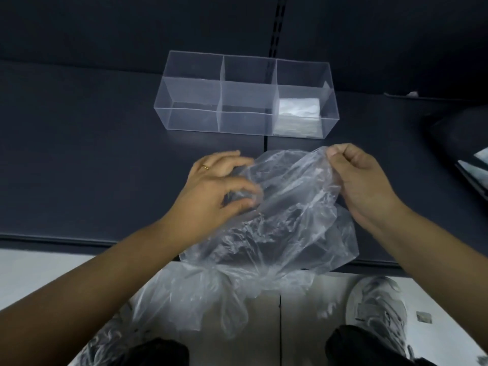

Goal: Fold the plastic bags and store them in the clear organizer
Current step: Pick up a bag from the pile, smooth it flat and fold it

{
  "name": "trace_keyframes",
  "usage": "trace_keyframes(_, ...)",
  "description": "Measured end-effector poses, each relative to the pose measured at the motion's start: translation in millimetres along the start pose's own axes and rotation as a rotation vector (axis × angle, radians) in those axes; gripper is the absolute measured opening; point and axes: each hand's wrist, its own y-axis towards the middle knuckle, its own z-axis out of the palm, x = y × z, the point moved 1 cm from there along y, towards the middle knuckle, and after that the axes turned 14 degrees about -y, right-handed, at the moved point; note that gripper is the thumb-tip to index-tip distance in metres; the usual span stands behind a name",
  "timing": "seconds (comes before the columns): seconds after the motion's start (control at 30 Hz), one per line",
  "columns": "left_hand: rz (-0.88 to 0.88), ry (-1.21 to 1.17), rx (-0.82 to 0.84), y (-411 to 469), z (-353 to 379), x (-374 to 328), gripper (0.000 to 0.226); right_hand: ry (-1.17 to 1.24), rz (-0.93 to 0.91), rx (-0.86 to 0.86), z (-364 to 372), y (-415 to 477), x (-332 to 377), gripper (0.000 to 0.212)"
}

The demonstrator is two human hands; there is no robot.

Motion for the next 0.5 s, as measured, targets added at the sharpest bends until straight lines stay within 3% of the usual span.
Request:
trace_keyframes(0.07,-0.097,-0.089,-0.111,-2,-2,5,0.008,-0.023,-0.027,-0.004,-2,1,-4,0.019)
trace_keyframes(0.2,-0.43,-0.535,-0.421,-8,-15,13,0.015,-0.108,-0.075,-0.025,-14,4,-8,0.015)
trace_keyframes(0.3,-0.606,-0.913,-0.487,-14,-17,14,0.018,-0.157,-0.075,-0.019,-22,7,-10,0.02)
trace_keyframes(0.37,-0.688,-1.01,-0.486,-18,-14,14,0.019,-0.197,-0.082,-0.017,-24,9,-10,0.026)
trace_keyframes(0.43,-0.742,-1.018,-0.486,-20,-11,13,0.018,-0.161,-0.041,0.098,-24,9,-10,0.037)
trace_keyframes(0.5,-0.771,-1.017,-0.496,-22,-9,12,0.022,-0.069,0.083,0.351,-24,8,-9,0.051)
